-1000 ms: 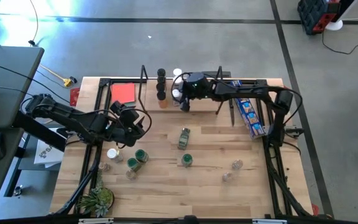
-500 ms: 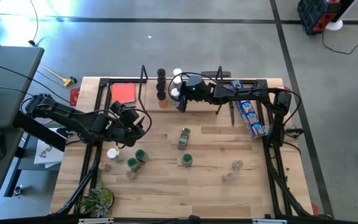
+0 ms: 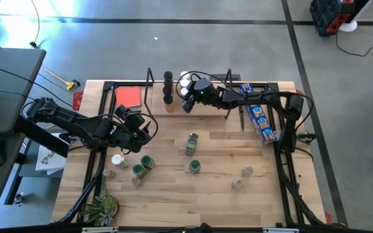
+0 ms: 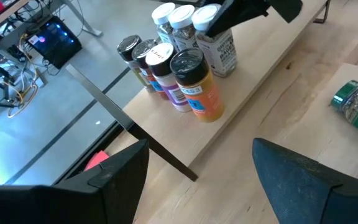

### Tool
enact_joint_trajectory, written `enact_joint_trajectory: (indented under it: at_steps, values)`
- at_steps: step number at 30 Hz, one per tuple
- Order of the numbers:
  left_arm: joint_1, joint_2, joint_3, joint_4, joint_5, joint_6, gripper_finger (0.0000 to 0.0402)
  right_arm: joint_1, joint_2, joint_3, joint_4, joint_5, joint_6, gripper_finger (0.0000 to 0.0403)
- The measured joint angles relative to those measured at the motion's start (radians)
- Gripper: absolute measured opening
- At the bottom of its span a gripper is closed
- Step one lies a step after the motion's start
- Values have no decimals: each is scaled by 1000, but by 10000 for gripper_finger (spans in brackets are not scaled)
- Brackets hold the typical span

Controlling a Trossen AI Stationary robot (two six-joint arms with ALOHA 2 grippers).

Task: Shelf spices
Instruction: Put the white seasoning bottle on the shelf aligned with the other white seasoning bottles

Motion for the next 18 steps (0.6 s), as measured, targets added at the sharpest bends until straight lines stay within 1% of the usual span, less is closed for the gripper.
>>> enact_joint_trajectory:
  at_steps: [6,18]
  values:
    - [0,0,0,4,0,-1,280,1,-1,0,-5,-1,6,224]
    - [0,0,0,19,0,0,280,0,-3,0,18,-1,-3,232]
